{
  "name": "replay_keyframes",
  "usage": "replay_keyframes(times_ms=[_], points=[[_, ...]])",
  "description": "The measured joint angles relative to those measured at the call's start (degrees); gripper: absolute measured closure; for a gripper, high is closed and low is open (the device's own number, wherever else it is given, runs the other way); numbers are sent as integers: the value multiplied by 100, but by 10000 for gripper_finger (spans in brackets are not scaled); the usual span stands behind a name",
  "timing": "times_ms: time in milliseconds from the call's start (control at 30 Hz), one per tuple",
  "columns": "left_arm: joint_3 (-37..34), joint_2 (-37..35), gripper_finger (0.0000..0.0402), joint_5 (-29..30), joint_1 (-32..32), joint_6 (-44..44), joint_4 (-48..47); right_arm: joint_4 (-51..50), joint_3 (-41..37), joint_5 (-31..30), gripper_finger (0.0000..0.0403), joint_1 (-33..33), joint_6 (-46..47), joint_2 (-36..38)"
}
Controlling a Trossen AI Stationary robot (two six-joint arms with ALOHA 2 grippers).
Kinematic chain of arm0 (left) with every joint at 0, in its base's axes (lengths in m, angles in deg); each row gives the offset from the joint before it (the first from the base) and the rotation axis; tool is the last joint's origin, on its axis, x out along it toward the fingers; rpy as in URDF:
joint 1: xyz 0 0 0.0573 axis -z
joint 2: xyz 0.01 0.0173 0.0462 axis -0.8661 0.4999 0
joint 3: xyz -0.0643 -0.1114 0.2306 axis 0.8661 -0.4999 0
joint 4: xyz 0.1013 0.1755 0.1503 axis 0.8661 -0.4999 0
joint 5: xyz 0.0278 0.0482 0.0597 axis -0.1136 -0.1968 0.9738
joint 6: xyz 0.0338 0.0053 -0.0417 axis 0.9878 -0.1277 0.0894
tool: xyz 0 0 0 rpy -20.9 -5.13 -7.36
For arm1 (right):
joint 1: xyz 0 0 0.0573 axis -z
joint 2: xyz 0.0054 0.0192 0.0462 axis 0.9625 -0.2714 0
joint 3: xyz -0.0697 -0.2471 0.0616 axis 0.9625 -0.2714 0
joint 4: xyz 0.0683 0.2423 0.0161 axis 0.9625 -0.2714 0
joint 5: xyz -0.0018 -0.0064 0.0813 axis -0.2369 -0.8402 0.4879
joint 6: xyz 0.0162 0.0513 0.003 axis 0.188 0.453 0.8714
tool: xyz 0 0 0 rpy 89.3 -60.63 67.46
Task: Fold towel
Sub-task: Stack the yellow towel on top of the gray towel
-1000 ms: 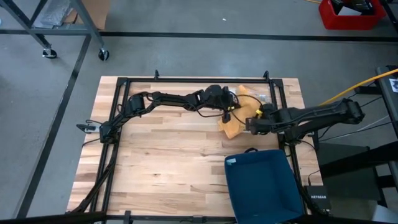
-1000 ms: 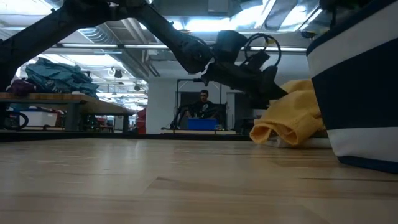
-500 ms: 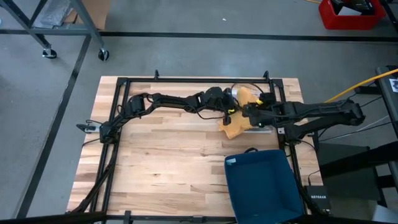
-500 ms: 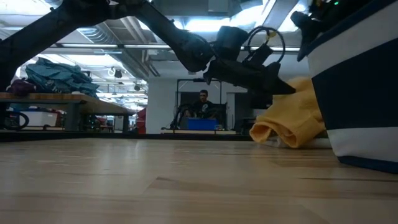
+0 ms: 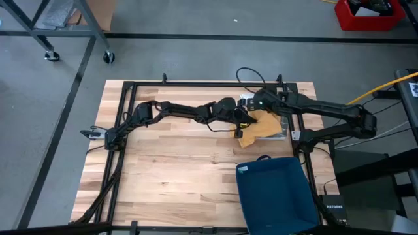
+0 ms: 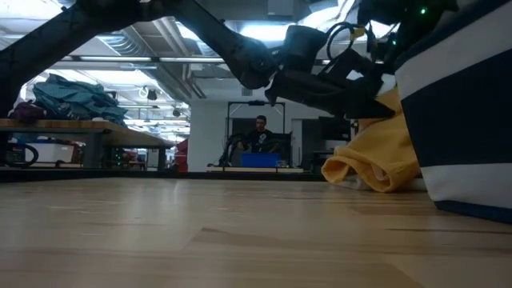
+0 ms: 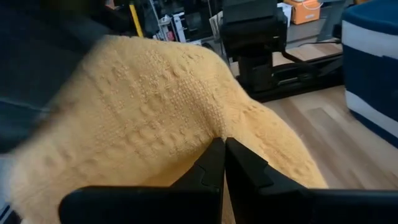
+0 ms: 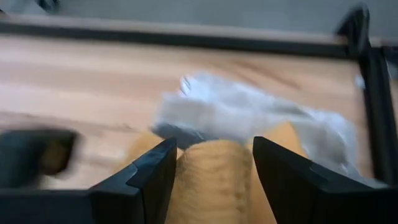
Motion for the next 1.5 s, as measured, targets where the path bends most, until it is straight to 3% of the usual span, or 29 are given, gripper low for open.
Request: replay_keyframes(times_ms=[200, 367, 500, 767, 967, 1167, 1300, 1500], points=[[0, 0, 398, 71, -95, -41, -2, -1045, 0, 891, 185, 471, 3, -141], [0, 2, 398, 86, -188, -44, 6, -1790, -2, 1138, 185, 539, 3, -141], [0, 4, 398, 87, -244, -42, 196, -1841, -172, 1238, 185, 525, -23, -149], [-8, -31, 398, 88, -307, 249, 248, -1503, -939, 1243, 185, 527, 124, -187], [2, -11, 398, 108, -417, 350, 22, -1656, -1058, 933, 185, 527, 315, -191], [2, -113, 398, 85, -517, -291, 110, -1817, -1058, 652, 185, 527, 456, -191], [3, -289, 398, -246, -476, -583, -462, -1821, -1055, 594, 185, 525, 471, -79], [0, -509, 398, -383, -327, 166, -1453, -2072, -912, 288, 185, 527, 481, 491]])
